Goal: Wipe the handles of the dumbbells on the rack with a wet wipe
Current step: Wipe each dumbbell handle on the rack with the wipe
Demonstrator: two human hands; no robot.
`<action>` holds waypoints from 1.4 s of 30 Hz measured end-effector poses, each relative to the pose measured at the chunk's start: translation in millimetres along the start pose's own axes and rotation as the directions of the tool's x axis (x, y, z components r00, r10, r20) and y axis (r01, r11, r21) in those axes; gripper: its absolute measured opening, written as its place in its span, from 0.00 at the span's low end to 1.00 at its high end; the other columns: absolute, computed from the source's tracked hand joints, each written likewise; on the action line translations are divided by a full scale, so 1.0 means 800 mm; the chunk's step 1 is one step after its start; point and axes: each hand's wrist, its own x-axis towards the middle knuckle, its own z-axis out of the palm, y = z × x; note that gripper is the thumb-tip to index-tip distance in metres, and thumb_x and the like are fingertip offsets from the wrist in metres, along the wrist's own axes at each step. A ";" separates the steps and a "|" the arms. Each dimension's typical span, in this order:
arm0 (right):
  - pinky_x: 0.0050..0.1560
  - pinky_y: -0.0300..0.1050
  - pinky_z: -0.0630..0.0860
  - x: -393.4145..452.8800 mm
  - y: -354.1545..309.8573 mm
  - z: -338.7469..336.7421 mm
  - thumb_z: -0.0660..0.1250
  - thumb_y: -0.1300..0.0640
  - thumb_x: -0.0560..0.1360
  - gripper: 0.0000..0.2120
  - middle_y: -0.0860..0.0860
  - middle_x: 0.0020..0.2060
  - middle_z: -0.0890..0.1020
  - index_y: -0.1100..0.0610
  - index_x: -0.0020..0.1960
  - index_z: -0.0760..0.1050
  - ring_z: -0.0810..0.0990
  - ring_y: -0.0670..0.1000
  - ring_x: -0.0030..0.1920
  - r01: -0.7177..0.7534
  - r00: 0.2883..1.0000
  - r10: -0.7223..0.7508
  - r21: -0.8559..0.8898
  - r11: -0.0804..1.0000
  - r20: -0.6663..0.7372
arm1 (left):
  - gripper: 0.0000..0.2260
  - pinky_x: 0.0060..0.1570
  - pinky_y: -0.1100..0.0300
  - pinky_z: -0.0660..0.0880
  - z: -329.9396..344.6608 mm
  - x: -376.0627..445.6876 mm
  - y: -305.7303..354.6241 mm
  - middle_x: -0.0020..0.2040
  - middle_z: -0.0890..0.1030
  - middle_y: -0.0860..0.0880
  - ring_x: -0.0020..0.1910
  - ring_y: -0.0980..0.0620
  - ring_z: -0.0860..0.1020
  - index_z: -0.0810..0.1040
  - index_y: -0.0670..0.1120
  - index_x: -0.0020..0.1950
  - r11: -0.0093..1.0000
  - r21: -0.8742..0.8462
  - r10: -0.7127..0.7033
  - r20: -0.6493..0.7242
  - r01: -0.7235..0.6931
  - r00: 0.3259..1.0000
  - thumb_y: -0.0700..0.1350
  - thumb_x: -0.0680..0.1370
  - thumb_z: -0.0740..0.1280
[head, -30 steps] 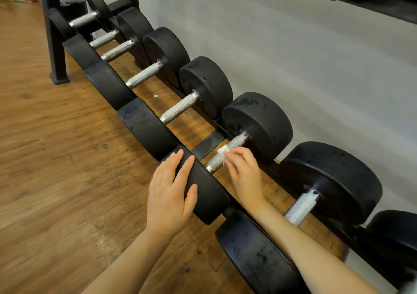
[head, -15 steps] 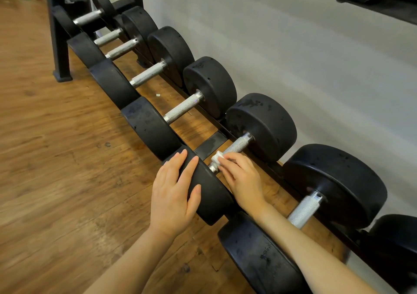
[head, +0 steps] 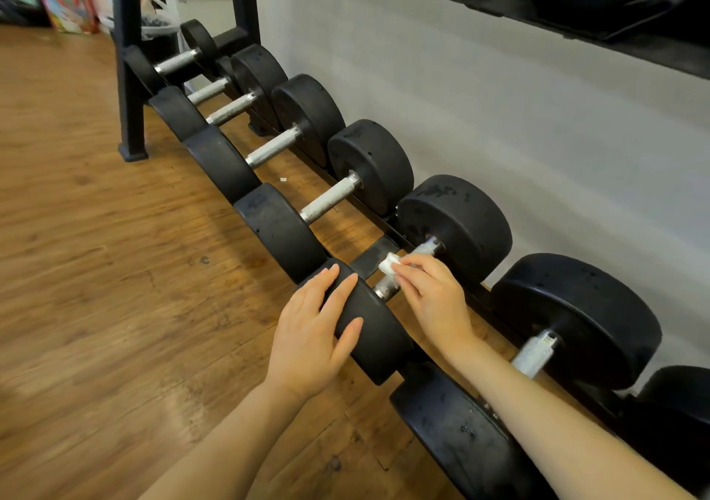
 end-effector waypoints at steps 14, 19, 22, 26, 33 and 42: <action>0.54 0.35 0.74 0.114 -0.035 0.029 0.65 0.57 0.77 0.13 0.51 0.52 0.80 0.60 0.58 0.80 0.77 0.47 0.53 -0.028 1.000 0.027 0.163 0.986 0.011 | 0.20 0.67 0.42 0.67 -0.084 0.087 -0.098 0.76 0.66 0.40 0.73 0.40 0.66 0.71 0.46 0.73 0.956 0.154 -0.226 -0.160 0.251 0.961 0.49 0.81 0.61; 0.51 0.40 0.76 0.167 -0.040 0.019 0.66 0.60 0.78 0.10 0.51 0.51 0.80 0.61 0.56 0.81 0.77 0.49 0.51 -0.142 0.987 0.124 0.196 0.970 0.103 | 0.20 0.67 0.42 0.67 -0.129 0.168 -0.076 0.75 0.67 0.40 0.72 0.39 0.68 0.71 0.44 0.74 0.921 0.126 -0.350 -0.143 0.368 0.926 0.44 0.81 0.64; 0.48 0.41 0.75 0.200 -0.053 -0.003 0.68 0.61 0.77 0.09 0.51 0.51 0.80 0.60 0.55 0.81 0.77 0.51 0.51 -0.213 0.968 0.185 0.167 0.963 0.169 | 0.19 0.62 0.40 0.72 -0.163 0.207 -0.060 0.73 0.70 0.37 0.68 0.35 0.72 0.74 0.41 0.71 0.913 0.143 -0.364 -0.141 0.383 0.921 0.42 0.80 0.64; 0.47 0.40 0.75 0.241 -0.082 -0.044 0.68 0.61 0.77 0.08 0.50 0.51 0.80 0.60 0.55 0.82 0.76 0.49 0.51 -0.320 0.930 0.269 0.191 0.928 0.248 | 0.19 0.64 0.40 0.71 -0.216 0.240 -0.025 0.73 0.70 0.37 0.70 0.36 0.71 0.73 0.41 0.71 0.885 0.153 -0.432 -0.084 0.440 0.898 0.41 0.80 0.66; 0.50 0.44 0.77 0.299 -0.116 -0.075 0.67 0.59 0.78 0.10 0.51 0.53 0.80 0.61 0.57 0.81 0.77 0.51 0.53 -0.369 0.892 0.297 0.172 0.913 0.340 | 0.19 0.65 0.39 0.70 -0.290 0.282 -0.007 0.73 0.70 0.36 0.70 0.36 0.70 0.75 0.42 0.70 0.846 0.200 -0.498 -0.034 0.494 0.867 0.43 0.80 0.63; 0.44 0.21 0.64 0.300 -0.153 -0.049 0.67 0.59 0.78 0.10 0.51 0.52 0.81 0.61 0.57 0.81 0.69 0.37 0.50 -0.521 0.813 0.457 0.102 0.847 0.361 | 0.21 0.66 0.38 0.69 -0.300 0.302 -0.063 0.73 0.70 0.37 0.71 0.36 0.69 0.74 0.43 0.71 0.858 0.164 -0.504 0.078 0.487 0.860 0.48 0.80 0.59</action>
